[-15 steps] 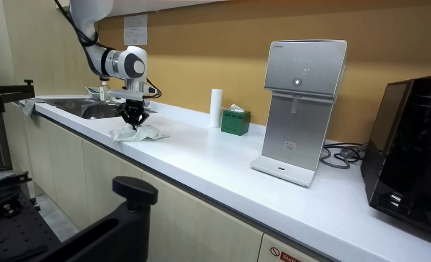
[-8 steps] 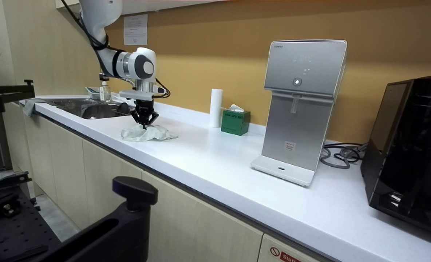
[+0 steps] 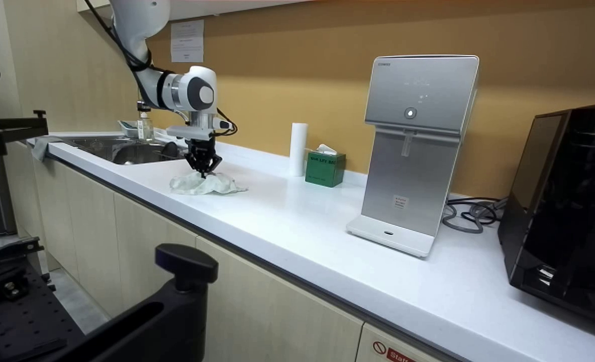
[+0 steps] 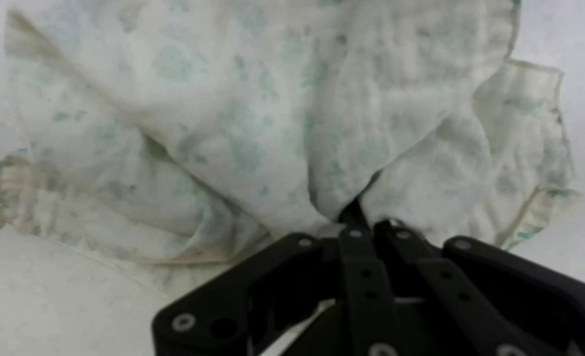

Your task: Wipe the counter with the cloth

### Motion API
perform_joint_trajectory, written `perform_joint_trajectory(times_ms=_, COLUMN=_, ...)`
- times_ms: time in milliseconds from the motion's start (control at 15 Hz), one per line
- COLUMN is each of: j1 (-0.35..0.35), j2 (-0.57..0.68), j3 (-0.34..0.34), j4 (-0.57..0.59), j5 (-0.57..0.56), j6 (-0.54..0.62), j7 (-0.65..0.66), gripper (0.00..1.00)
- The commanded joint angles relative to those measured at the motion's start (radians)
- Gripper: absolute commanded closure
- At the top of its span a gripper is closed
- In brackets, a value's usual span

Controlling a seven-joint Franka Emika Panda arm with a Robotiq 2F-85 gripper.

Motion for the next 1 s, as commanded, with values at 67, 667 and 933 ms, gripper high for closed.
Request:
perform_joint_trajectory(times_ms=67, j1=0.031, j2=0.115, j3=-0.099, j4=0.117, j5=-0.046, j6=0.076, j7=0.192, gripper=0.99)
perform_joint_trajectory(times_ms=667, j1=0.051, j2=0.399, j3=-0.195, j4=0.574, j5=-0.056, j6=-0.185, j7=0.356, gripper=0.99)
perform_joint_trajectory(times_ms=933, j1=0.042, j2=0.498, j3=-0.209, j4=0.765, j5=-0.040, j6=-0.342, j7=0.443, gripper=0.99)
